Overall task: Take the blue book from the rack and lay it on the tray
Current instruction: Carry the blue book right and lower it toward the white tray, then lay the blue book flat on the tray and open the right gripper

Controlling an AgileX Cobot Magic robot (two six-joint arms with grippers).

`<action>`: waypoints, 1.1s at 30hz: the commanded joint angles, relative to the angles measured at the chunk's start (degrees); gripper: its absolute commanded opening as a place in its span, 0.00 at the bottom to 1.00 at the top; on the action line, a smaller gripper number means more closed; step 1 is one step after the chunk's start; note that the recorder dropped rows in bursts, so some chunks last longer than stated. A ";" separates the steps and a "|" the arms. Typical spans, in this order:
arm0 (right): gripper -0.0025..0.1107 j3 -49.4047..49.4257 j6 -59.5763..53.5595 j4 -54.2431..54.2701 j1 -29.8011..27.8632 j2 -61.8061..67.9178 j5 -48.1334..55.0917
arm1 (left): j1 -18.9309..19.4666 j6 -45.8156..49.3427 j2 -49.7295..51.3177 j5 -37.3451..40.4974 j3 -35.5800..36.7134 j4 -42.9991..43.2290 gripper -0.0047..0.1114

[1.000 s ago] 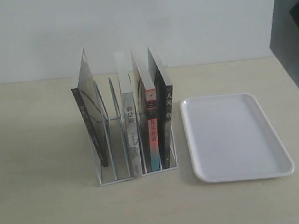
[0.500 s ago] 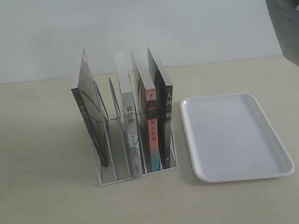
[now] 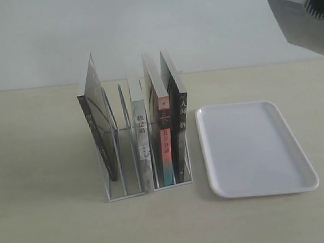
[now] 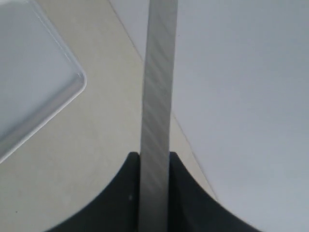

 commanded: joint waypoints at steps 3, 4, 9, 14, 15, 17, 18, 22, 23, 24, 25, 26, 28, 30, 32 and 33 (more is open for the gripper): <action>0.02 -0.25 -14.39 2.58 -0.49 -0.45 -4.56 | 0.14 0.25 -0.18 -0.71 0.15 0.03 0.08; 0.02 -0.25 -17.43 3.44 -0.49 -0.45 -6.14 | 0.14 0.25 -0.18 -0.71 0.15 0.03 0.08; 0.02 -0.36 -29.25 7.73 -0.49 2.84 -8.21 | 0.14 0.25 -0.18 -0.71 0.15 0.03 0.08; 0.02 -0.36 -30.18 11.42 -0.49 8.34 -8.68 | 0.14 0.25 -0.18 -0.71 0.15 0.03 0.08; 0.02 -0.36 -30.18 12.78 -0.49 9.31 -9.87 | 0.14 0.25 -0.18 -0.71 0.15 0.03 0.08; 0.02 -0.36 -30.80 15.42 -0.49 10.92 -11.30 | 0.14 0.25 -0.18 -0.71 0.15 0.03 0.08; 0.02 -0.36 -31.73 16.67 -0.49 11.74 -11.44 | 0.14 0.25 -0.18 -0.71 0.15 0.03 0.08; 0.02 -0.36 -32.56 18.45 -0.49 14.20 -11.73 | 0.14 0.25 -0.18 -0.71 0.15 0.03 0.08; 0.02 -0.36 -32.56 19.23 -0.49 14.56 -12.41 | 0.14 0.25 -0.18 -0.71 0.15 0.03 0.08; 0.02 -0.36 -32.56 20.10 -0.49 15.01 -13.45 | 0.14 0.25 -0.18 -0.71 0.15 0.03 0.08; 0.02 -0.17 -32.56 20.87 -0.49 15.15 -14.38 | 0.14 0.25 -0.18 -0.71 0.15 0.03 0.08; 0.02 -0.21 -32.56 21.25 -0.49 15.73 -15.20 | 0.14 0.25 -0.18 -0.71 0.15 0.03 0.08; 0.02 -0.21 -32.56 21.36 -0.49 16.46 -15.34 | 0.14 0.25 -0.18 -0.71 0.15 0.03 0.08; 0.02 -0.21 -32.56 21.36 -0.49 17.41 -15.34 | 0.14 0.25 -0.18 -0.71 0.15 0.03 0.08; 0.02 -0.21 -32.56 21.36 -0.49 18.14 -16.03 | 0.14 0.25 -0.18 -0.71 0.15 0.03 0.08; 0.02 -0.21 -32.56 21.36 -0.49 18.62 -16.27 | 0.14 0.25 -0.18 -0.71 0.15 0.03 0.08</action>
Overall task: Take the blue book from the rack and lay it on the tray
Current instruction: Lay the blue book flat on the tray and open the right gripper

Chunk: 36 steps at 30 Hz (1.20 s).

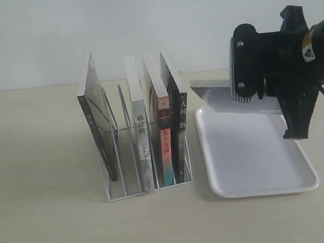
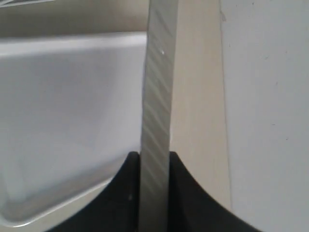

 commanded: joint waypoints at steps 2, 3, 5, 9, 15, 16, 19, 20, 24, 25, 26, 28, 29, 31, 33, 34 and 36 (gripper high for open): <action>0.02 -0.21 -0.36 0.08 -0.17 2.01 -2.92 | 0.14 0.25 -0.18 -0.71 0.15 0.03 0.08; 0.02 -0.21 -0.36 0.36 -0.17 2.67 -2.92 | 0.14 0.25 -0.18 -0.71 0.15 0.03 0.08; 0.02 -0.21 -0.36 1.13 -0.17 4.04 -2.81 | 0.14 0.25 -0.18 -0.71 0.15 0.03 0.08; 0.02 -0.21 -0.36 1.28 -0.17 6.38 -2.91 | 0.14 0.25 -0.18 -0.71 0.15 0.03 0.08; 0.02 -0.21 -0.36 1.28 -0.17 9.04 -4.18 | 0.14 0.25 -0.18 -0.71 0.15 0.03 0.08; 0.02 -0.21 -0.36 1.04 -0.17 9.24 -4.31 | 0.14 0.25 -0.18 -0.71 0.15 0.03 0.08; 0.02 -0.21 -0.36 -0.01 -0.17 9.88 -3.91 | 0.14 0.25 -0.18 -0.71 0.15 0.03 0.08; 0.02 -0.21 -0.36 -0.27 -0.17 9.88 -3.62 | 0.14 0.25 -0.18 -0.71 0.15 0.03 0.08; 0.02 -0.21 -0.36 -4.47 -0.17 9.88 -1.61 | 0.14 0.25 -0.18 -0.71 0.15 0.03 0.08; 0.02 -0.21 -0.36 -4.98 -0.17 9.88 -1.17 | 0.14 0.25 -0.18 -0.71 0.15 0.03 0.08; 0.02 -0.21 -0.36 -5.43 -0.17 9.88 -0.75 | 0.14 0.25 -0.18 -0.71 0.15 0.03 0.08; 0.02 -0.21 -0.17 -5.57 -0.17 9.88 -0.49 | 0.14 0.25 -0.18 -0.71 0.15 0.03 0.08; 0.02 -0.21 0.49 -5.57 -0.17 9.88 -0.49 | 0.14 0.25 -0.18 -0.71 0.15 0.03 0.08; 0.02 -0.21 1.80 -5.57 -0.17 9.88 -0.86 | 0.14 0.25 -0.18 -0.71 0.15 0.03 0.08; 0.02 -0.21 4.11 -6.17 -0.17 9.88 -0.56 | 0.14 0.25 -0.18 -0.71 0.15 0.03 0.08; 0.02 -0.21 5.47 -6.88 -0.17 9.88 -0.32 | 0.14 0.25 -0.18 -0.71 0.15 0.03 0.08; 0.02 -0.21 8.58 -8.11 -0.17 9.88 0.29 | 0.14 0.25 -0.18 -0.71 0.15 0.03 0.08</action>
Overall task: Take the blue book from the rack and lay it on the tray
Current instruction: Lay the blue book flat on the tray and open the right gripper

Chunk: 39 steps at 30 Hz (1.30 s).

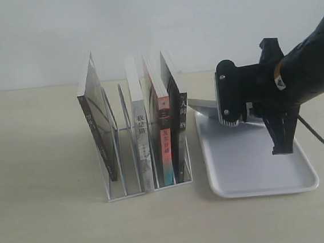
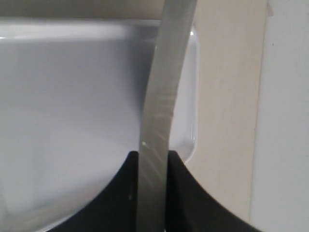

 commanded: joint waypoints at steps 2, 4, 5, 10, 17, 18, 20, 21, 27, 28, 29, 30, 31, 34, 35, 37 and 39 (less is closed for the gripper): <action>0.02 -0.21 6.83 -3.67 -0.17 0.33 3.84 | 0.14 0.25 -0.18 -0.71 0.15 0.03 0.08; 0.05 -0.21 8.18 -5.20 -0.17 0.33 4.16 | 0.14 0.25 -0.18 -0.71 0.15 0.03 0.08; 0.09 -0.21 8.51 -5.34 -0.17 0.33 4.31 | 0.14 0.25 -0.18 -0.71 0.15 0.03 0.08; 0.39 -0.21 12.09 -5.39 -0.17 0.33 4.72 | 0.14 0.25 -0.18 -0.71 0.15 0.03 0.08; 0.47 -0.21 15.25 -5.39 -0.17 0.33 6.94 | 0.14 0.25 -0.18 -0.71 0.15 0.03 0.08; 0.47 -0.21 16.06 -5.39 -0.17 0.33 7.94 | 0.14 0.25 -0.18 -0.71 0.15 0.03 0.08; 0.47 -0.21 17.94 -5.29 -0.17 0.33 9.67 | 0.14 0.25 -0.18 -0.71 0.15 0.03 0.08; 0.47 -0.21 18.63 -5.29 -0.17 0.33 10.78 | 0.14 0.25 -0.18 -0.71 0.15 0.03 0.08; 0.47 -0.21 19.68 -2.32 -0.17 0.33 15.10 | 0.14 0.25 -0.18 -0.71 0.15 0.03 0.08; 0.47 -0.21 19.68 -1.58 -0.17 0.33 15.24 | 0.14 0.25 -0.18 -0.71 0.15 0.03 0.08; 0.47 -0.21 19.68 0.05 -0.17 0.33 16.12 | 0.14 0.25 -0.18 -0.71 0.15 0.03 0.08; 0.47 -0.21 19.68 0.39 -0.17 0.33 16.63 | 0.14 0.25 -0.18 -0.71 0.15 0.03 0.08; 0.39 -0.21 20.04 0.49 -0.17 0.33 17.86 | 0.14 0.25 -0.18 -0.71 0.15 0.03 0.08; 0.08 -0.21 22.04 0.49 -0.17 0.33 19.08 | 0.14 0.25 -0.18 -0.71 0.15 0.03 0.08; 0.02 -0.21 23.03 0.64 -0.17 0.33 19.19 | 0.14 0.25 -0.18 -0.71 0.15 0.03 0.08; 0.03 -0.21 25.88 0.64 -0.17 0.33 19.24 | 0.14 0.25 -0.18 -0.71 0.15 0.03 0.08; 0.03 -0.21 26.16 0.64 -0.17 0.33 19.01 | 0.14 0.25 -0.18 -0.71 0.15 0.03 0.08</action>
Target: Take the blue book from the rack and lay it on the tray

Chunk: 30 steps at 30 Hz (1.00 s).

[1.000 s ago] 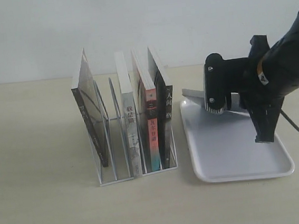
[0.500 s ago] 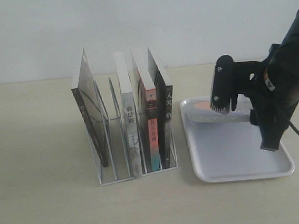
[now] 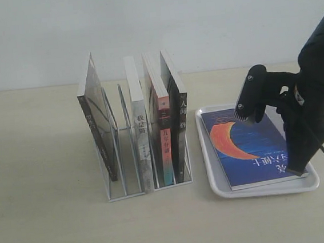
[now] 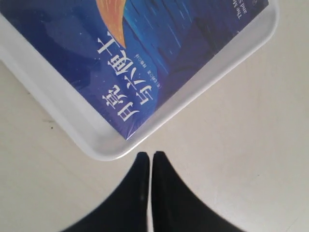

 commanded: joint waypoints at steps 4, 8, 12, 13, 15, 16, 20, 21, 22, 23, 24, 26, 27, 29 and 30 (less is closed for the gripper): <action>0.03 -0.21 1.65 0.20 -0.17 -0.17 0.14 | 0.14 0.25 -0.18 -0.71 0.15 0.03 0.08; 0.03 -0.21 1.76 0.20 -0.17 -0.17 0.14 | 0.14 0.25 -0.18 -0.71 0.15 0.03 0.08; 0.03 -0.21 1.76 0.20 -0.17 -0.17 0.14 | 0.14 0.25 -0.18 -0.71 0.15 0.03 0.08; 0.03 -0.21 1.76 0.20 -0.17 -0.17 0.14 | 0.14 0.25 -0.18 -0.71 0.15 0.03 0.08; 0.03 -0.21 2.53 0.20 -0.17 -0.17 0.14 | 0.14 0.25 -0.18 -0.71 0.15 0.03 0.08; 0.03 -0.21 2.53 0.20 -0.17 -0.17 0.14 | 0.14 0.25 -0.18 -0.71 0.15 0.03 0.08; 0.03 -0.21 2.53 0.20 -0.17 -0.17 -0.11 | 0.14 0.25 -0.18 -0.71 0.15 0.03 0.08; 0.03 -0.21 2.53 0.20 -0.17 -0.17 -0.21 | 0.14 0.25 -0.18 -0.71 0.15 0.03 0.08; 0.03 -0.21 2.53 0.20 -0.17 -0.17 -0.21 | 0.14 0.25 -0.18 -0.71 0.15 0.03 0.08; 0.03 -0.21 2.53 0.20 -0.17 -0.17 -0.21 | 0.14 0.25 -0.18 -0.71 0.15 0.03 0.08; 0.03 -0.21 2.53 0.20 -0.17 -0.17 -0.21 | 0.14 0.25 -0.18 -0.71 0.15 0.03 0.08; 0.03 -0.21 2.53 0.20 -0.17 -0.17 -0.21 | 0.14 0.25 -0.18 -0.71 0.15 0.03 0.08; 0.03 -0.21 2.70 0.20 -0.17 -0.17 -0.21 | 0.14 0.25 -0.18 -0.71 0.15 0.03 0.08; 0.03 -0.21 3.90 0.20 -0.17 -0.47 -0.21 | 0.14 0.25 -0.18 -0.71 0.15 0.03 0.08; 0.03 -0.21 6.64 -0.11 -0.17 -1.16 -0.21 | 0.14 0.25 -0.18 -0.71 0.15 0.03 0.08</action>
